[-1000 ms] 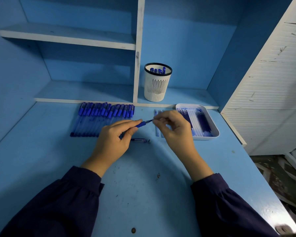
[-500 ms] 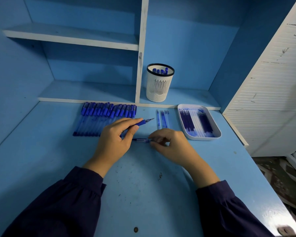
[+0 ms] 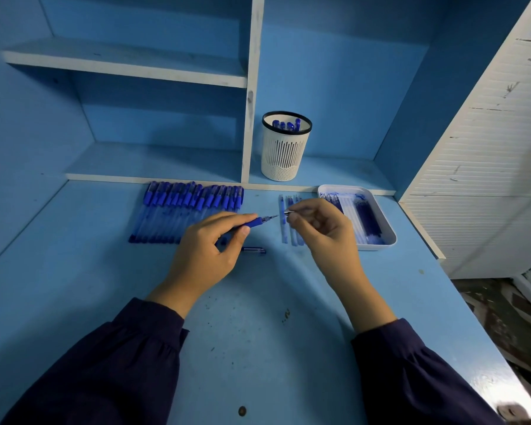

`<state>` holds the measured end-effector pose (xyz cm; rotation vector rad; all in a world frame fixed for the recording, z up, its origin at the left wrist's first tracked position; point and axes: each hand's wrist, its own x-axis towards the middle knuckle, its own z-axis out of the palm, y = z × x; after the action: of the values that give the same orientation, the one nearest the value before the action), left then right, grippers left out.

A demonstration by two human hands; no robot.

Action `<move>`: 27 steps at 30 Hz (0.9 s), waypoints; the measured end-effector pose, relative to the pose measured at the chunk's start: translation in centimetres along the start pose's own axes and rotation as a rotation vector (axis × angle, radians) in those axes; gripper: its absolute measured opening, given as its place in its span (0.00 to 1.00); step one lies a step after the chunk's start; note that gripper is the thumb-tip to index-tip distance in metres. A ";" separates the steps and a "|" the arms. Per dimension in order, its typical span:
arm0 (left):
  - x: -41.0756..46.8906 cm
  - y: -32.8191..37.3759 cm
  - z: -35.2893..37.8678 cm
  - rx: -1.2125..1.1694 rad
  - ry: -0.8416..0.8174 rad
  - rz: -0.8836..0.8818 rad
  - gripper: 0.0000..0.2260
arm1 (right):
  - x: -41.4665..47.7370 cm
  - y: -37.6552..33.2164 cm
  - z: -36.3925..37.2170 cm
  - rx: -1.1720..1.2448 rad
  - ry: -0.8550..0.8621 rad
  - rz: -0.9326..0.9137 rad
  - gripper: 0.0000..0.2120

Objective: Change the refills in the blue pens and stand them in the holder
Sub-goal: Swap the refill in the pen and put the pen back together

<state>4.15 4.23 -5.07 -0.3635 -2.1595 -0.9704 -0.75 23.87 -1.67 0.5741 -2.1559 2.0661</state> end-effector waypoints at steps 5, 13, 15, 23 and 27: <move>-0.1 0.0 0.1 -0.018 -0.024 -0.004 0.11 | -0.2 0.0 0.3 -0.024 -0.079 -0.036 0.04; -0.2 -0.1 0.2 0.012 -0.075 0.006 0.10 | -0.3 0.9 0.4 -0.254 -0.162 -0.040 0.03; -0.2 -0.1 0.3 0.012 -0.090 0.017 0.11 | -0.1 0.8 0.2 -0.282 -0.170 -0.029 0.05; -0.2 -0.2 0.2 0.012 -0.099 0.022 0.11 | -0.1 0.4 -0.1 -0.259 -0.217 -0.014 0.03; -0.2 -0.2 0.2 0.007 -0.090 0.021 0.11 | -0.1 0.0 0.0 -0.115 -0.240 0.016 0.06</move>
<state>4.04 4.24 -5.43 -0.4327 -2.2347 -0.9517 -0.68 23.94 -1.68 0.8315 -2.3956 1.9532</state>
